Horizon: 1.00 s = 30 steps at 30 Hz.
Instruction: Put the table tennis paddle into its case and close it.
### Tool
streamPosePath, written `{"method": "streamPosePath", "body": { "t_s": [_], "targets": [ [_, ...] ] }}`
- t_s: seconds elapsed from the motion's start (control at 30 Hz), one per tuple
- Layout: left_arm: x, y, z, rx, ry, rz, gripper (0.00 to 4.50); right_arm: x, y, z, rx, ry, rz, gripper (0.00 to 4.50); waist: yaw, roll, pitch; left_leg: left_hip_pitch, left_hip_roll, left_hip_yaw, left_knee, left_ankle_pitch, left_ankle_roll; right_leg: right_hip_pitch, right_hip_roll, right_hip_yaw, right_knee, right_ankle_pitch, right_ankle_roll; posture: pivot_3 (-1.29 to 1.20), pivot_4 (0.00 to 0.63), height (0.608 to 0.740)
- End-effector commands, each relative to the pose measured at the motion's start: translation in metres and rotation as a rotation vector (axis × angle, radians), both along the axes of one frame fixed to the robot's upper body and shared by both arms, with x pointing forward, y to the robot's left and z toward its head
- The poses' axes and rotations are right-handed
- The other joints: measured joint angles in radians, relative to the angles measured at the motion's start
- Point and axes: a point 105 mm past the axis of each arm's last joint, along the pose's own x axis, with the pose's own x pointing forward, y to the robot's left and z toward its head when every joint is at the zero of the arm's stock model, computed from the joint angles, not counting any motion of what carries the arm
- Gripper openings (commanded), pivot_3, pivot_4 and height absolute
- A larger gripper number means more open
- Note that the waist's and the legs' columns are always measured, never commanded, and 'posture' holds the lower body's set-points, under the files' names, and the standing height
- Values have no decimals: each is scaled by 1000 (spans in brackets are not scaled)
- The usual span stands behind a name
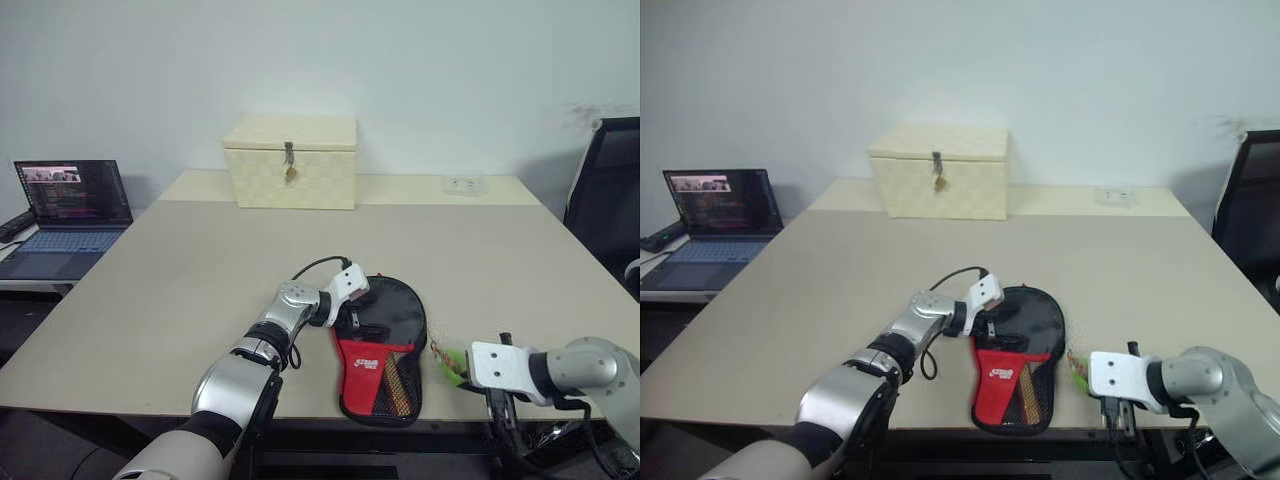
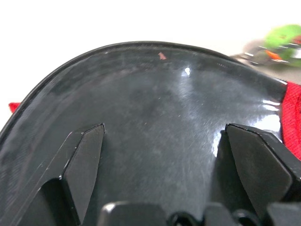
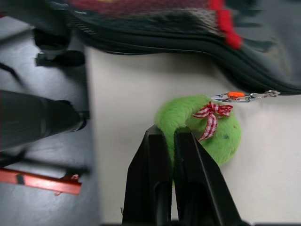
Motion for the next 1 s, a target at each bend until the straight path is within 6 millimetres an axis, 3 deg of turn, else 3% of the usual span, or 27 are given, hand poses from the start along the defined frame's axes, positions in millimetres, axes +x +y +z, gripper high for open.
{"method": "streamPosePath", "body": {
  "t_s": [0.03,0.27,0.47,0.57,0.7,0.77,0.87,1.0],
  "targets": [
    [-2,-5,-2,26,-1,-16,4500,-18,6,8,7,41,51,26,0,0,0,0,0,0,0,0,0,0,0,0,0,0,0,0,150,740],
    [-3,-10,-5,30,2,-19,4500,-82,26,4,64,291,144,26,3,0,0,0,0,-1,0,0,0,2,0,-1,-3,0,1,0,150,740],
    [-5,-14,-6,35,5,-25,4500,-108,50,6,151,362,190,26,2,0,0,1,0,-2,0,0,0,5,0,-2,-6,0,1,0,150,740],
    [-6,-17,-8,42,6,-31,4500,-104,56,5,177,346,175,26,2,0,0,1,0,-2,0,0,0,5,0,-2,-7,0,1,0,150,740],
    [-8,-20,-10,48,6,-42,4500,-75,58,3,184,229,82,26,0,0,0,1,0,-2,0,0,0,6,0,-2,-7,0,1,0,150,740],
    [-6,-20,-7,31,-2,-32,4500,-69,55,6,193,237,44,26,1,-1,0,1,0,-2,0,0,0,6,0,-2,-7,0,1,0,150,740],
    [0,-16,6,-30,-24,-1,4500,-63,50,15,216,242,-4,711,0,-1,0,1,0,-2,0,0,0,6,0,-2,-7,0,2,0,150,740],
    [7,-6,31,-140,-65,13,4500,-47,49,39,361,254,-101,2026,-4,-1,0,1,1,-2,0,0,0,5,0,-2,-7,1,2,0,150,740]
  ]
}}
